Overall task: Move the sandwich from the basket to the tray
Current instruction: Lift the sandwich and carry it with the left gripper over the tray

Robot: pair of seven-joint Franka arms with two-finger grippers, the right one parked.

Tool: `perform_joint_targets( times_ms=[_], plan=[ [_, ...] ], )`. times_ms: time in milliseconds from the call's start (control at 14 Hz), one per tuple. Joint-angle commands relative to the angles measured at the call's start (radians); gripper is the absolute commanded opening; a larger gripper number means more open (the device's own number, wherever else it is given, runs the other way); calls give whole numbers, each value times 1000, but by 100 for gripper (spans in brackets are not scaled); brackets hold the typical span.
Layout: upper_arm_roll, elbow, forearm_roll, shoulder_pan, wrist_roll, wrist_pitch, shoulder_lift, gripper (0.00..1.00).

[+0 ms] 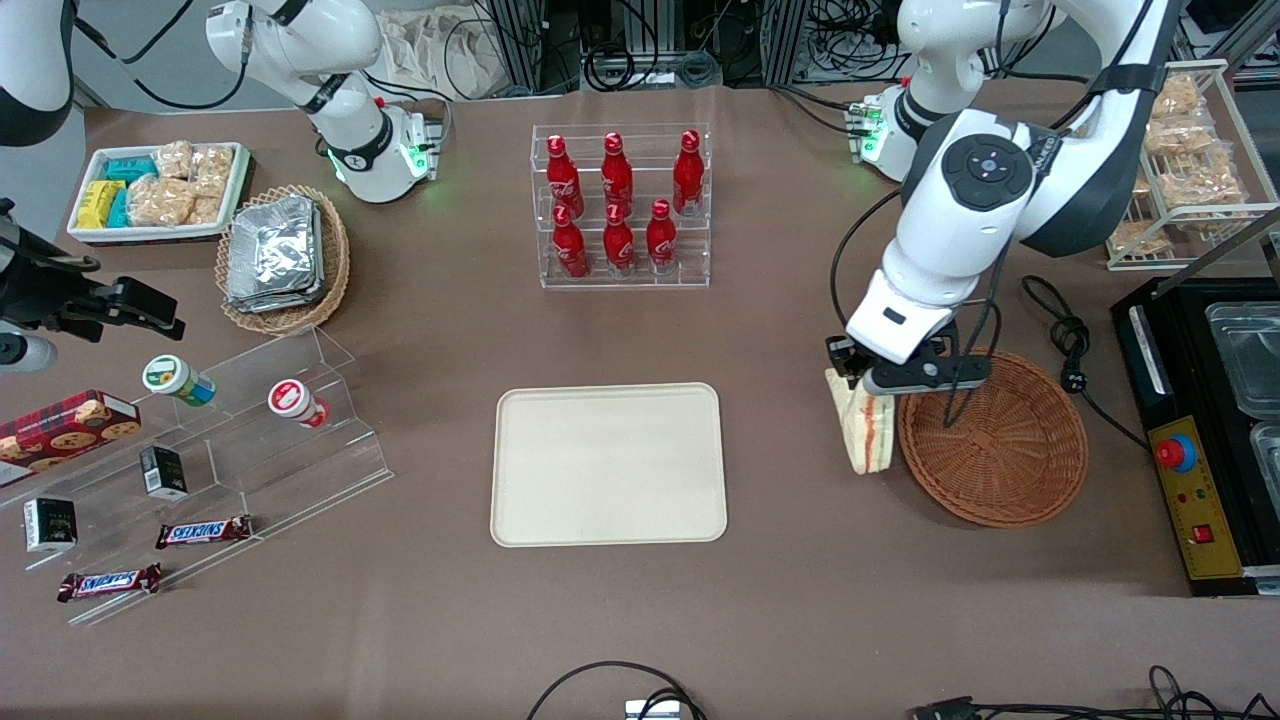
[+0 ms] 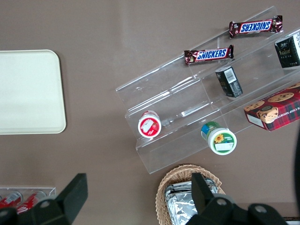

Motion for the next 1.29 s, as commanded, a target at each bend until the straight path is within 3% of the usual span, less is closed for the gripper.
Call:
perform_joint_targets(
  times_ms=[0,214,429,786,1214],
  plan=[
    [-38,44,43,4,5,-28,42,26],
    [-90,94,115,2,-11,-29,108,18],
    [-98,192,241,-88,-138,-52,236,17],
    [-89,510,430,-278,-284,-213,529,17],
    [-81,656,445,-364,-292,-204,723,17]
  ],
)
